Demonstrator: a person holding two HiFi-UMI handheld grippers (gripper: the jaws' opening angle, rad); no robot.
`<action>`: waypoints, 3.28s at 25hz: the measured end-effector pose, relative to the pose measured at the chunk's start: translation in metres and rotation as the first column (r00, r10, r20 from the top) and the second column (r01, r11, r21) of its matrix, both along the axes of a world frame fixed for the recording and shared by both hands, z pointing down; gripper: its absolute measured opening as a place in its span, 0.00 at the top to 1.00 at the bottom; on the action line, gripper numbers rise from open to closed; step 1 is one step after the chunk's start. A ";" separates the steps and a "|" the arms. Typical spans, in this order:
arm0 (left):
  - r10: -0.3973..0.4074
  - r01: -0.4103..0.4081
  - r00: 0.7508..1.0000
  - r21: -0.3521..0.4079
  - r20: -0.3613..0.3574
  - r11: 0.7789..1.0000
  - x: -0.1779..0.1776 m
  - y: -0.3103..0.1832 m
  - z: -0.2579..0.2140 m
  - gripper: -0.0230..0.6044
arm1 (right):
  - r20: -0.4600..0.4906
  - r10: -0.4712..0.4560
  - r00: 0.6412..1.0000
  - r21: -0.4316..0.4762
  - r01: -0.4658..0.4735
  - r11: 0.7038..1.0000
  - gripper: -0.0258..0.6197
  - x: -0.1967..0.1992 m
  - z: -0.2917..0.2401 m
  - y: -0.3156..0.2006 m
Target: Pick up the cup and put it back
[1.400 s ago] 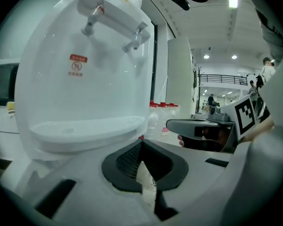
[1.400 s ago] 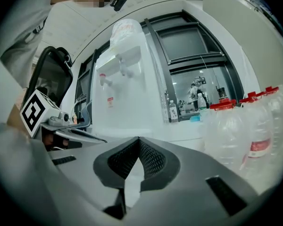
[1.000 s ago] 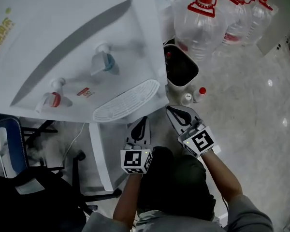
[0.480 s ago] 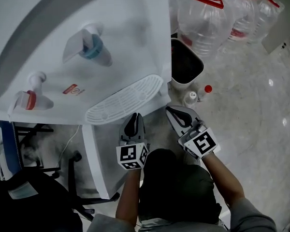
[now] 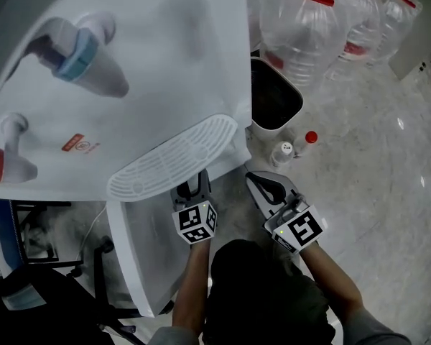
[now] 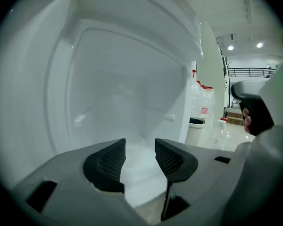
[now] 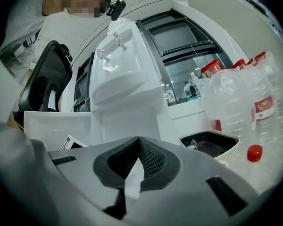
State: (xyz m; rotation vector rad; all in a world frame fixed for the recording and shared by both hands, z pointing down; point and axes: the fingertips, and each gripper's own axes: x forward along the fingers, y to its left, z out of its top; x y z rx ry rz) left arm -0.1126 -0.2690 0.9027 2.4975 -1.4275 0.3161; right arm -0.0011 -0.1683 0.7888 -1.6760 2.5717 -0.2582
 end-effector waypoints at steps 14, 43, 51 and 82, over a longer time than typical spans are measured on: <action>-0.080 0.083 0.996 -0.094 0.037 0.992 0.016 -0.058 0.071 0.44 | 0.012 0.021 1.000 -0.007 -0.020 1.000 0.94 0.020 0.013 0.008; -0.056 0.059 0.996 -0.045 0.065 0.997 0.014 -0.065 0.047 0.53 | 0.019 0.059 0.998 -0.024 -0.058 0.998 0.95 0.027 0.018 0.014; 0.007 -0.007 1.000 -0.015 0.027 1.000 0.011 -0.007 0.008 0.54 | 0.051 0.075 0.996 -0.017 -0.075 0.997 0.95 0.019 0.017 0.009; 0.289 -0.289 0.957 -0.062 -0.005 0.955 0.033 0.157 -0.417 0.56 | 0.058 0.156 0.986 -0.068 -0.151 0.986 0.95 0.028 -0.330 0.078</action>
